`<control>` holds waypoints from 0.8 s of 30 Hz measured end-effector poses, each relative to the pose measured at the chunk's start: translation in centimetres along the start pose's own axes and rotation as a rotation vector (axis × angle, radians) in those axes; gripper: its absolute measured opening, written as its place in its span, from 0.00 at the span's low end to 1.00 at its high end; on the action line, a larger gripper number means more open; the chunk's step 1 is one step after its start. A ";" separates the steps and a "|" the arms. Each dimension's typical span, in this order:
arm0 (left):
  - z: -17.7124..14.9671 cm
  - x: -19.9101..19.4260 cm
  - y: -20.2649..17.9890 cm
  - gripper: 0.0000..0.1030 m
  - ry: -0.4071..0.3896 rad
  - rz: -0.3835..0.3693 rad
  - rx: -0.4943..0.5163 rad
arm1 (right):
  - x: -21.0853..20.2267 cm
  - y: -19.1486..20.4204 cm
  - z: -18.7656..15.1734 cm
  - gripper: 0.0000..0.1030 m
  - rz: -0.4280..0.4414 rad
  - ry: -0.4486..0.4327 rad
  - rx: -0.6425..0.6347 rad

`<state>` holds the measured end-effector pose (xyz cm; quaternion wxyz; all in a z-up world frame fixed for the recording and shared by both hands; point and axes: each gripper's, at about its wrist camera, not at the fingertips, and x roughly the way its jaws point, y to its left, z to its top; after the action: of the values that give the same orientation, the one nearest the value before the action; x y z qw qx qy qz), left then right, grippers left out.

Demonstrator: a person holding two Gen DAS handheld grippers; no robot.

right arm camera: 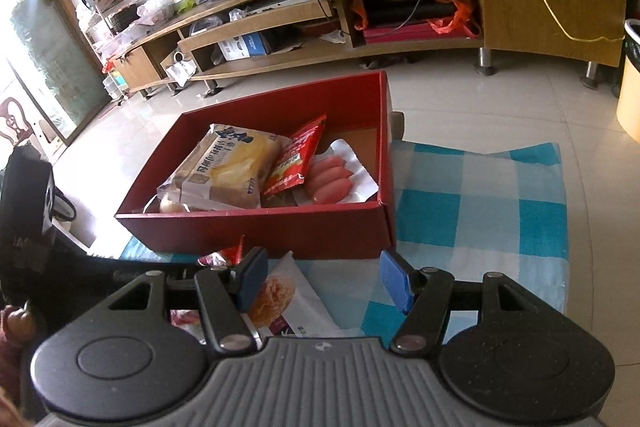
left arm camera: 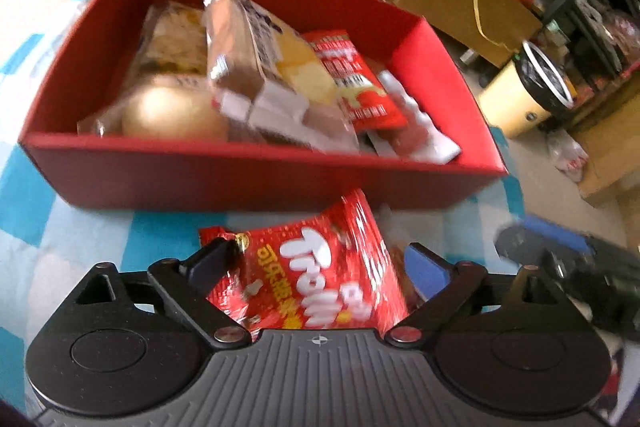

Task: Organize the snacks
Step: 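Move the left tool to the red Trolli bag while the right tool approaches a clear meat pack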

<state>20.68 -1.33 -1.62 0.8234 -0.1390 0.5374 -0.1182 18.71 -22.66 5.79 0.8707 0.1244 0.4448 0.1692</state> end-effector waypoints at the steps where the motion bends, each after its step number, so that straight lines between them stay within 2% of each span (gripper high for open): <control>1: -0.4 -0.3 0.1 0.94 0.014 -0.014 0.004 | 0.0 0.1 0.1 0.60 0.005 0.001 -0.001; 6: -3.1 -1.7 0.6 0.95 0.117 -0.103 -0.009 | -0.1 0.3 0.1 0.61 0.038 0.011 0.006; 7: -3.5 -2.2 0.7 0.95 0.117 -0.108 -0.011 | -0.2 0.3 0.1 0.63 0.044 0.015 0.006; 9: -3.6 -2.9 0.6 0.95 0.105 -0.088 0.006 | -0.3 0.5 0.0 0.65 0.050 0.020 0.006; 13: -1.6 -3.6 -0.9 1.00 -0.018 0.010 0.156 | -0.3 0.5 -0.1 0.65 0.053 0.021 0.007; 19: -0.2 0.2 -1.8 1.00 0.021 0.056 0.274 | 0.2 0.1 -0.1 0.65 0.044 0.034 0.011; 24: -0.8 0.9 -1.1 1.00 0.070 0.038 0.284 | 1.0 -0.1 -0.1 0.65 0.037 0.057 0.007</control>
<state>20.23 -2.76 -2.26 0.8177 -0.0066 0.5461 -0.1822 19.20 -22.33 4.98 0.8539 0.1308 0.4676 0.1873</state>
